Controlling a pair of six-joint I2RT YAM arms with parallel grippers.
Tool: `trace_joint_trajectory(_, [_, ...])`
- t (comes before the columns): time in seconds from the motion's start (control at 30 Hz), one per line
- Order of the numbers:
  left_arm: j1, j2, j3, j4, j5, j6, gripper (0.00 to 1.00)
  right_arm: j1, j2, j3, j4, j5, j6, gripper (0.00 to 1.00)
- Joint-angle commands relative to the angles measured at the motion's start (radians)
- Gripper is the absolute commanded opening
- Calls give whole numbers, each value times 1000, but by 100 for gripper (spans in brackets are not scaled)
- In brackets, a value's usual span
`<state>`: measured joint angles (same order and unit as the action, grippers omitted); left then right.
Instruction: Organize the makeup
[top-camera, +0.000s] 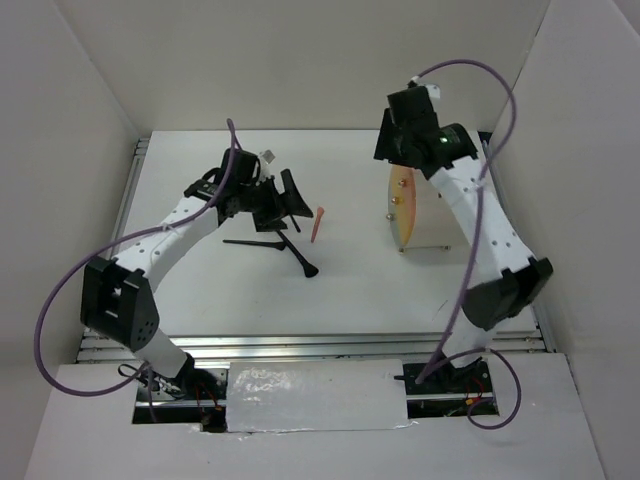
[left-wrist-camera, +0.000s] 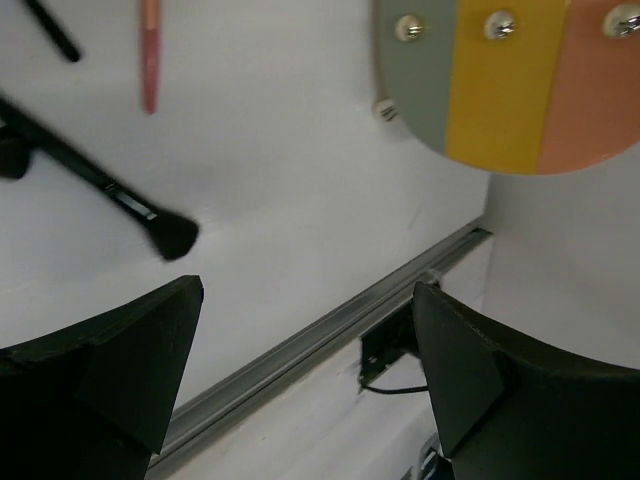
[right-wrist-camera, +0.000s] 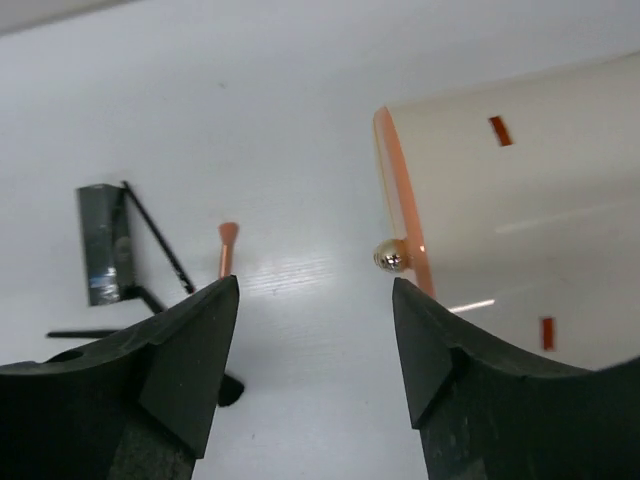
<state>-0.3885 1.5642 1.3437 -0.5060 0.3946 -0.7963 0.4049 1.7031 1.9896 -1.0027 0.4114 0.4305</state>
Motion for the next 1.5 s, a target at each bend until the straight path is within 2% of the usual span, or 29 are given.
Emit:
trace_joint_trajectory(0.0, [-41, 94, -12, 331, 154, -150, 99, -8, -244, 5, 62, -51, 13, 72])
trace_joint_trajectory(0.17, [-111, 296, 40, 700, 194, -337, 99, -8, -475, -175, 127, -180, 37, 84])
trace_joint_trajectory(0.2, [-134, 334, 73, 745, 194, -365, 99, -12, -555, -240, 153, -207, 45, 85])
trace_joint_trajectory(0.33, [-184, 512, 188, 941, 181, -507, 99, -14, -710, -333, 188, -305, 56, 88])
trace_joint_trajectory(0.47, [-222, 693, 374, 997, 153, -609, 97, -12, -795, -350, 165, -385, 85, 89])
trace_joint_trajectory(0.53, [-227, 724, 405, 1004, 121, -639, 96, -12, -827, -354, 151, -407, 97, 89])
trace_joint_trajectory(0.67, [-227, 766, 399, 1070, 87, -695, 93, -12, -878, -390, 157, -460, 113, 88])
trace_joint_trajectory(0.87, [-234, 832, 416, 1156, 105, -776, 78, 2, -882, -390, 148, -465, 108, 88])
trace_joint_trajectory(1.03, [-239, 849, 451, 1107, 118, -768, 73, 8, -864, -371, 148, -448, 103, 88])
trace_joint_trajectory(1.3, [-239, 876, 485, 1141, 138, -805, 60, 9, -862, -371, 144, -441, 102, 89])
trace_joint_trajectory(1.47, [-242, 864, 450, 1176, 138, -843, 58, 9, -859, -368, 135, -431, 100, 89])
